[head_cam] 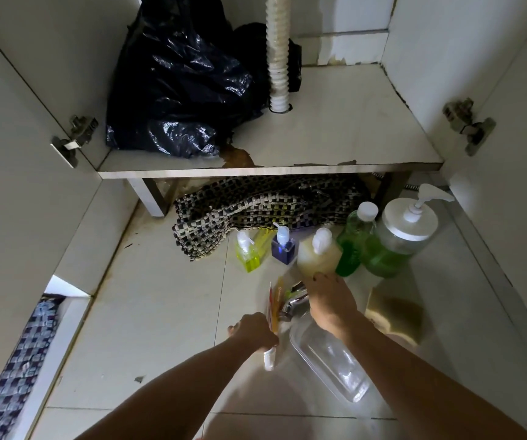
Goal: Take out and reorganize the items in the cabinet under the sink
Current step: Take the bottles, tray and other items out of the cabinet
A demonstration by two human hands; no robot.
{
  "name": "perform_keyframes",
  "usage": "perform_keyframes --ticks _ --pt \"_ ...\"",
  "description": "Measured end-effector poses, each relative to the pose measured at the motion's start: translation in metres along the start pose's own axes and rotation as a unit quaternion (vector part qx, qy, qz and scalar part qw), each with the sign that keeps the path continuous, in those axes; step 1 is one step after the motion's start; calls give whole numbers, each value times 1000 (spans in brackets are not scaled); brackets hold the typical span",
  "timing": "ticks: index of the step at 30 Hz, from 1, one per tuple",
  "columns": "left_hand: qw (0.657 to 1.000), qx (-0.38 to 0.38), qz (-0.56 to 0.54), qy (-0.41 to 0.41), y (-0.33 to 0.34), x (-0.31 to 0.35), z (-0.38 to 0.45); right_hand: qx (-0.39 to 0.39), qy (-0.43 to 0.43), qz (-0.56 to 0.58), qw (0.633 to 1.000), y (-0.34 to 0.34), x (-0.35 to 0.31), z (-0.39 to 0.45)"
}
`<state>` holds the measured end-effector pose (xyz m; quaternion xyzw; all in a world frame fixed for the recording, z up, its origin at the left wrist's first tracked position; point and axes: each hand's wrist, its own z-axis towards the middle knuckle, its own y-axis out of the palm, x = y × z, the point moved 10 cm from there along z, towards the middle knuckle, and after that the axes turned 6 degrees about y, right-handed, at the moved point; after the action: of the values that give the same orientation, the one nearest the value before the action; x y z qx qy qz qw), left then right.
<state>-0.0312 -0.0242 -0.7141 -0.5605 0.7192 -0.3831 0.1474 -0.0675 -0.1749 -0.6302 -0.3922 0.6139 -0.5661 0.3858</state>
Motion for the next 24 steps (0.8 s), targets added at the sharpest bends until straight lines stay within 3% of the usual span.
perform_keyframes --ticks 9,15,24 --pt "998 -44 -28 18 1 -9 5 -69 -16 -22 997 3 -6 -5" --pt "998 -45 32 24 -33 -10 6 -149 8 35 988 -6 -20 4" --pt "975 -93 127 157 -133 18 -30 -267 -56 88 958 -40 -63 38"
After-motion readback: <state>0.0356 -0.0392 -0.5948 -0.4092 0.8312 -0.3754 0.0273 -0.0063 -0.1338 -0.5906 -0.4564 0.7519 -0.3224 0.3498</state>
